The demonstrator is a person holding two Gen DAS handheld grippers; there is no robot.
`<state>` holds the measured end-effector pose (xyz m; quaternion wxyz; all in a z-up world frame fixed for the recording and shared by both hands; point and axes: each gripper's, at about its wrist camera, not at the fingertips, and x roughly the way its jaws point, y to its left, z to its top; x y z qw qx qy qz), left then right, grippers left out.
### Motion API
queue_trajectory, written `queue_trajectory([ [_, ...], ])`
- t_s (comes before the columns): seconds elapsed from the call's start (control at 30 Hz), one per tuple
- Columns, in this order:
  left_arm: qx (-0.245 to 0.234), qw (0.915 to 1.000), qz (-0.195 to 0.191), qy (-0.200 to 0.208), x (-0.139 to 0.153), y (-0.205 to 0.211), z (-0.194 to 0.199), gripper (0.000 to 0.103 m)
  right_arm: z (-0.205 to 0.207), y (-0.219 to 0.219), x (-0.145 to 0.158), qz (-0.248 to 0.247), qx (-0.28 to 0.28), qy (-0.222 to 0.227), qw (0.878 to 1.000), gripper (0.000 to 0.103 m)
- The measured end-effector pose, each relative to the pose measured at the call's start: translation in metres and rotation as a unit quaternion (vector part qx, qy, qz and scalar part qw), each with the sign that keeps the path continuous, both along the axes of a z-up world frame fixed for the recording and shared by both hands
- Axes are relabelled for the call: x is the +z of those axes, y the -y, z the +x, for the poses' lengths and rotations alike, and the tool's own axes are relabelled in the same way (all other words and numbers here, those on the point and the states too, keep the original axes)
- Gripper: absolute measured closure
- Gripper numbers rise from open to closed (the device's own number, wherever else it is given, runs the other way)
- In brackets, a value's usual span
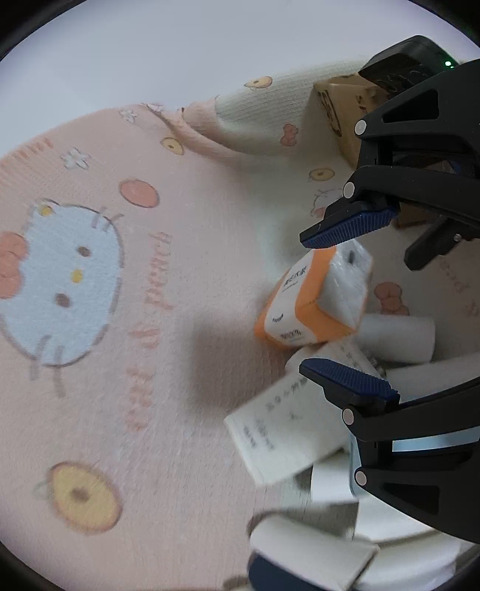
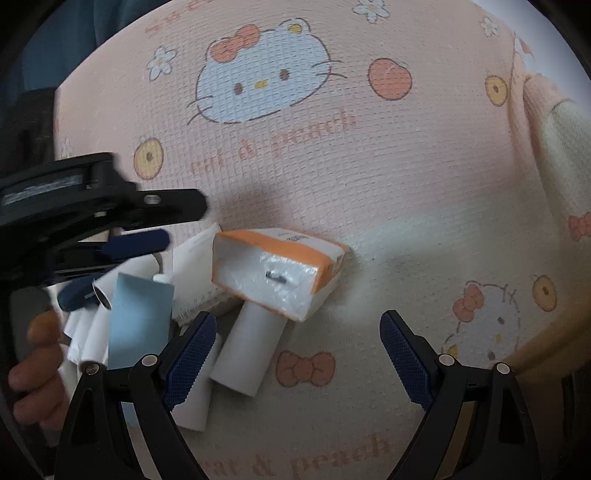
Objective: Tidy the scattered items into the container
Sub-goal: 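Grasp the orange-and-white tissue pack with the right tool, then lift the tissue pack with both tools and shift it toward the box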
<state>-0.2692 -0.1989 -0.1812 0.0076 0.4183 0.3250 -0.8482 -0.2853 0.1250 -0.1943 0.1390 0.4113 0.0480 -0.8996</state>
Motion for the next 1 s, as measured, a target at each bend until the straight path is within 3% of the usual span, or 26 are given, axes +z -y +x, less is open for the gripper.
queue_trajectory([
  [0.07, -0.002, 0.9998, 0.017, 0.009, -0.007, 0.001, -0.008, 0.037, -0.004, 0.001, 0.0, -0.007, 0.005, 0.0, 1.0, 0.014],
  [0.2, -0.007, 0.9999, 0.013, 0.006, -0.014, -0.004, -0.013, 0.039, -0.015, 0.006, -0.001, -0.009, 0.017, -0.003, 1.0, 0.015],
  [0.33, -0.034, 0.9989, -0.021, 0.026, -0.019, -0.02, -0.02, 0.066, -0.024, 0.008, -0.006, -0.017, 0.035, 0.008, 0.999, 0.036],
  [0.37, -0.036, 0.9985, -0.028, 0.031, -0.019, -0.023, -0.021, 0.067, -0.025, 0.008, -0.008, -0.018, 0.038, 0.015, 0.999, 0.044],
  [0.43, -0.04, 0.998, -0.042, 0.025, -0.017, -0.03, -0.018, 0.068, -0.027, 0.008, -0.01, -0.011, 0.034, 0.017, 0.999, 0.047],
  [0.53, -0.05, 0.9969, -0.058, 0.014, -0.009, -0.039, -0.01, 0.069, -0.024, -0.001, -0.008, -0.022, 0.024, 0.02, 0.999, 0.061],
  [0.73, -0.063, 0.9968, -0.048, 0.004, 0.001, -0.051, 0.012, 0.069, -0.001, -0.015, 0.007, -0.043, 0.007, 0.02, 0.999, 0.062],
  [1.0, -0.068, 0.9966, -0.044, -0.018, 0.016, -0.068, 0.058, 0.069, 0.047, -0.01, 0.024, -0.03, 0.009, 0.014, 0.999, 0.062],
])
